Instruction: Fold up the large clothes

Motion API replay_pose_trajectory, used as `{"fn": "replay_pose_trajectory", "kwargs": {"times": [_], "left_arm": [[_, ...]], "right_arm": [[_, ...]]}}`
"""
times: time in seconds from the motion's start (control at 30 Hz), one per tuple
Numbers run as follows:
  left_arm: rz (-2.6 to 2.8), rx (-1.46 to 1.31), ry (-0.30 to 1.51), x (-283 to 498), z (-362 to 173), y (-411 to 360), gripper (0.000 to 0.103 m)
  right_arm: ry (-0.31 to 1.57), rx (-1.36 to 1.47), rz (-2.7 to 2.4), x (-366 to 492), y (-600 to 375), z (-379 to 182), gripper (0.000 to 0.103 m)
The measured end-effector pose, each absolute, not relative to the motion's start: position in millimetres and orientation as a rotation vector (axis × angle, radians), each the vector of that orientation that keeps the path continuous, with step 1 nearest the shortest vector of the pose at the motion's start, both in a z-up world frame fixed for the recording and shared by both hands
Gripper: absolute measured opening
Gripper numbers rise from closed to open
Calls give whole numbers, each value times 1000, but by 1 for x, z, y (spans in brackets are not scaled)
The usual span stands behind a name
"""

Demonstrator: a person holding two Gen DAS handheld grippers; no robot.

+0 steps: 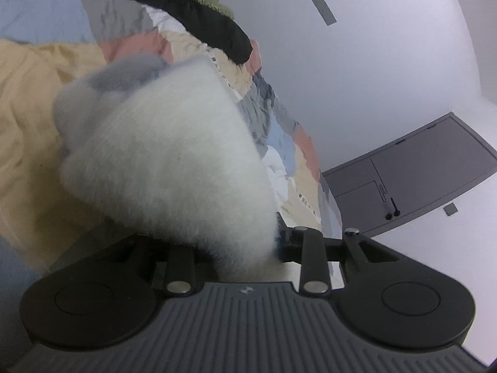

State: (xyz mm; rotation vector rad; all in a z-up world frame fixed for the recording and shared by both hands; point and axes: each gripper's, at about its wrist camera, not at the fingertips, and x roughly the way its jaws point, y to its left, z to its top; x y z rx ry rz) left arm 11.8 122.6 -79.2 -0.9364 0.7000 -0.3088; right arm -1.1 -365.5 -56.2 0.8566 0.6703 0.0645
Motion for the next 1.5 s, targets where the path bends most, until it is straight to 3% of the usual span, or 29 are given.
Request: {"fn": "replay_pose_trajectory", "kwargs": {"times": [0.13,0.2,0.37,0.57,0.7,0.87,1.5], "left_arm": [[-324,-928,716,15,-80,122,44],[-341,-933,734,19,-81,120,61],[-366,-943,750,33,-85,119,72],[-445,-884,675,44,-63,112,72],[-457,-840,655,63,-50,103,72],[-456,-762,592,104,-53,83,72],[-361,-439,678,235,-108,20,72]], "right_arm": [[699,882,43,1,-365,-63,39],[710,905,38,1,-368,-66,43],[703,924,79,4,-372,-65,59],[639,911,110,12,-376,-48,62],[614,885,131,32,-378,-40,71],[597,845,129,66,-380,-41,73],[721,621,122,191,-381,-101,70]]}}
